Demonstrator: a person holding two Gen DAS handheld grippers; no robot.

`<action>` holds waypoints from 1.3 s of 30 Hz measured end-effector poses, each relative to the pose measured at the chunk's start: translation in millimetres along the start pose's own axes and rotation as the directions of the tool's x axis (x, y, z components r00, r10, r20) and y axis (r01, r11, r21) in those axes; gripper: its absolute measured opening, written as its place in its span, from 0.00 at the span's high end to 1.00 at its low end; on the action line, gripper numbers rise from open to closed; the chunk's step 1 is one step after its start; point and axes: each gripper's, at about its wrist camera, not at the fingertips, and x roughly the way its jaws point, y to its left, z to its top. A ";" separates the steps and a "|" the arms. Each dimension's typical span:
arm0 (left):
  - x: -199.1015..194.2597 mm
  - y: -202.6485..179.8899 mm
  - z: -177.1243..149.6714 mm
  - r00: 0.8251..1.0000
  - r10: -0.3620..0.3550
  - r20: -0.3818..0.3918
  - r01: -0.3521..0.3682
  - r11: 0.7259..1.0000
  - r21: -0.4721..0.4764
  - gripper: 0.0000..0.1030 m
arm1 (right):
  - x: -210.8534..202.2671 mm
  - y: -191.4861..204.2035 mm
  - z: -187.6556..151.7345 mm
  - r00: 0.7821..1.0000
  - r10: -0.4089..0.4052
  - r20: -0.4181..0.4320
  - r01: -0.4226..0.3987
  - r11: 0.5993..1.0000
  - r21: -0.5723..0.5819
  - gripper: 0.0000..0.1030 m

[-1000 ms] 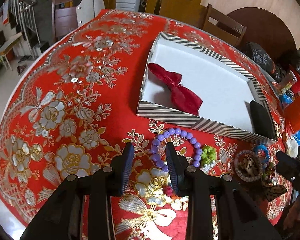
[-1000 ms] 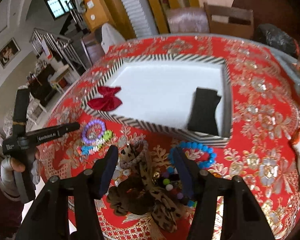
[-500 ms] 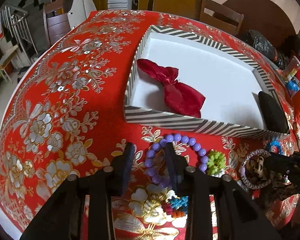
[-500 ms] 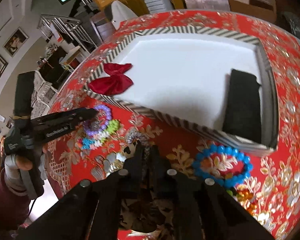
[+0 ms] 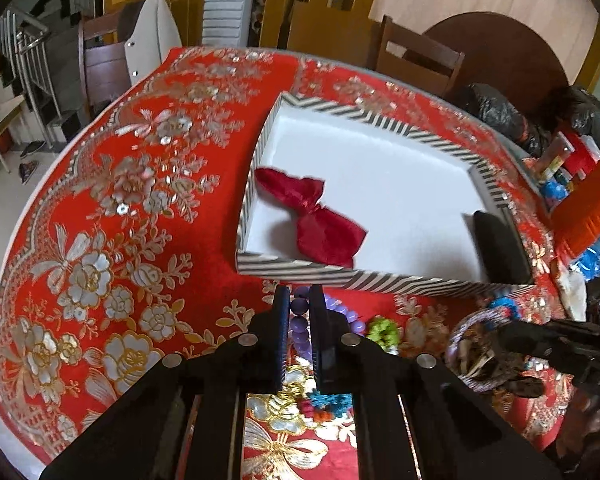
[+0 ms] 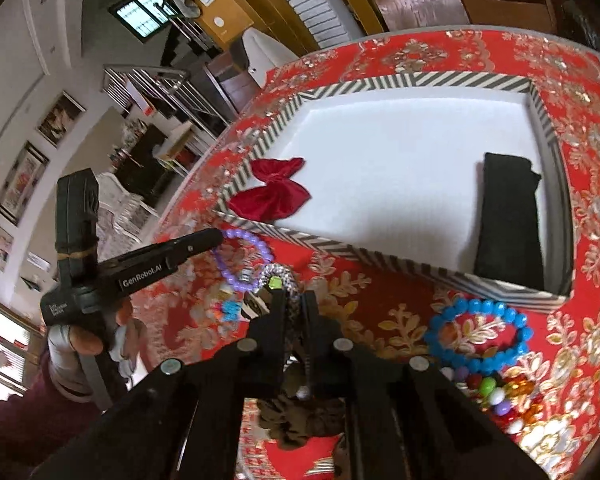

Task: Organize jewelry
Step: 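Lift the purple bracelet with the left tool while the right tool lifts the grey bracelet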

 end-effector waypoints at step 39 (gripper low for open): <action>-54.4 -16.2 14.3 0.995 -0.050 0.087 0.048 0.998 0.029 0.98 | -20.8 3.6 -12.8 0.994 -0.083 -0.068 0.081 0.996 -0.024 0.74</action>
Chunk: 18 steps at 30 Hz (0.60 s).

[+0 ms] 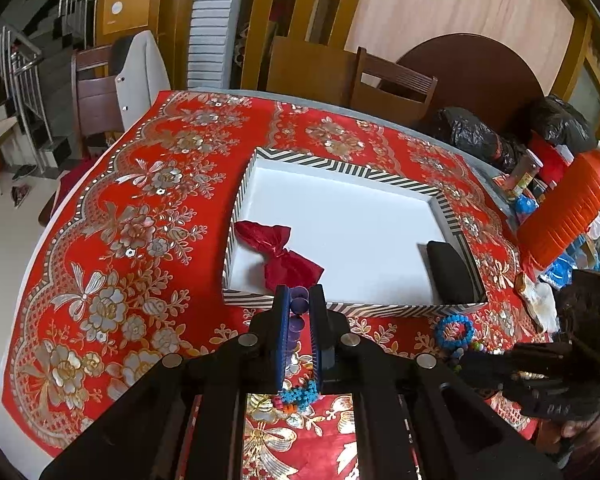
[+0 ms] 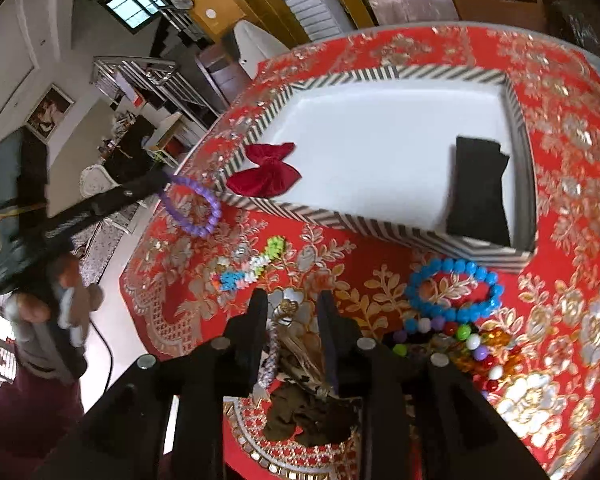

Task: Organize jewelry
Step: 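Lift the purple bracelet with the left tool while the right tool lifts the grey bracelet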

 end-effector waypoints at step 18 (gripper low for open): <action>2.2 10.1 0.0 1.000 -0.017 -0.002 0.017 1.000 -0.024 0.98 | 25.9 32.6 -31.7 0.985 -0.075 -0.157 0.053 0.988 -0.144 0.74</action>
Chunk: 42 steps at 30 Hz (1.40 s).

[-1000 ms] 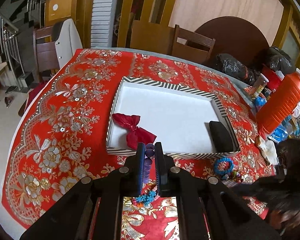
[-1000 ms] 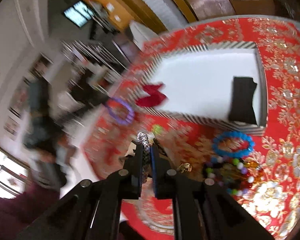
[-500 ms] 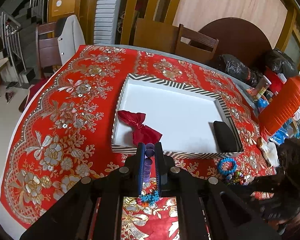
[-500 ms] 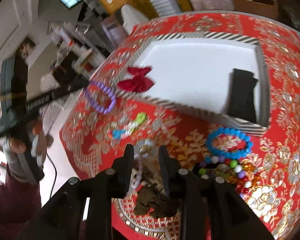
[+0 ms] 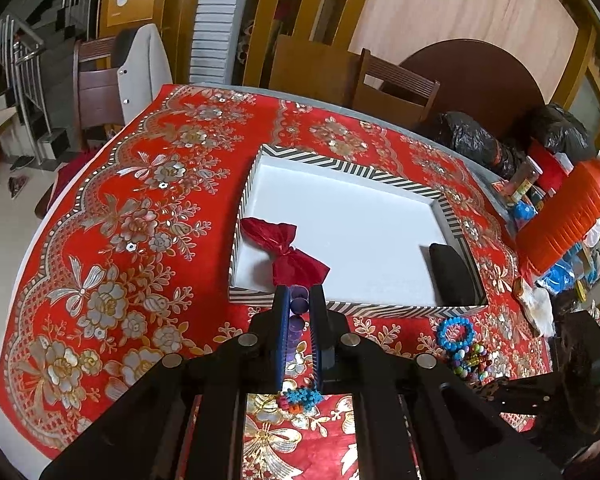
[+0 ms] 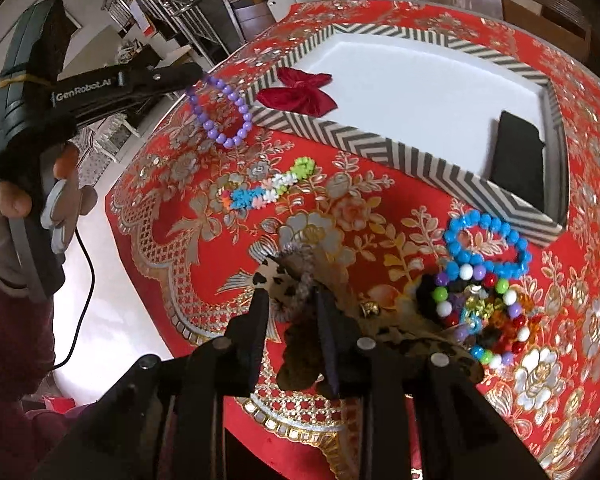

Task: Organize jewelry
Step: 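Lift the purple bracelet with the left tool while the right tool lifts the grey bracelet, then release the purple bracelet into the tray with the left tool while the right tool releases the grey one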

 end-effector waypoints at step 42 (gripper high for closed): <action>20.8 -44.8 51.6 0.999 -0.015 0.030 0.012 0.995 0.102 0.98 | -80.1 -47.5 78.1 0.934 -0.061 0.352 0.018 0.992 0.122 0.93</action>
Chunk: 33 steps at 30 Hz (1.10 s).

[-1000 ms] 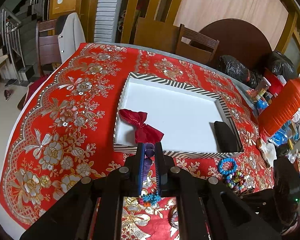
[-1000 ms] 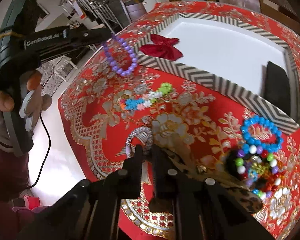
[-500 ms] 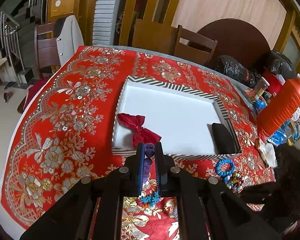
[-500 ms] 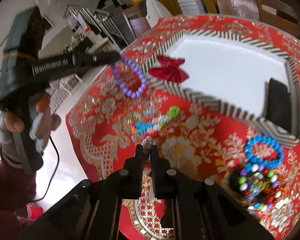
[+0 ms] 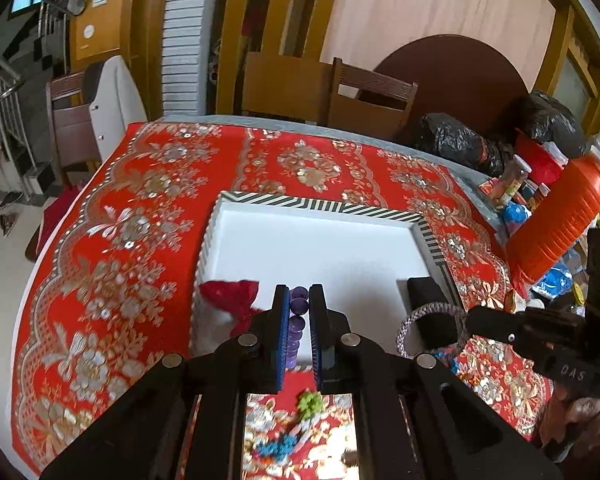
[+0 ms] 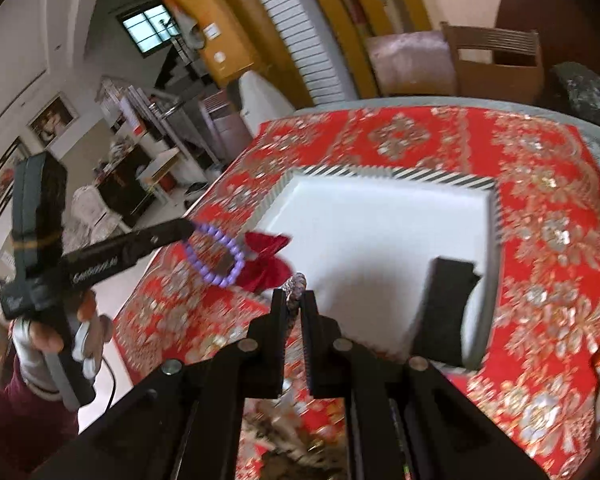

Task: Organize jewelry
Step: 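Release the purple bracelet into the tray with the left tool while the right tool releases the grey one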

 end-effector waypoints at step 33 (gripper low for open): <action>132.1 37.1 15.6 0.970 0.216 -0.116 -0.219 0.976 -0.014 0.98 | 89.6 -75.3 -9.0 0.964 -0.210 -0.163 0.221 0.974 0.056 0.93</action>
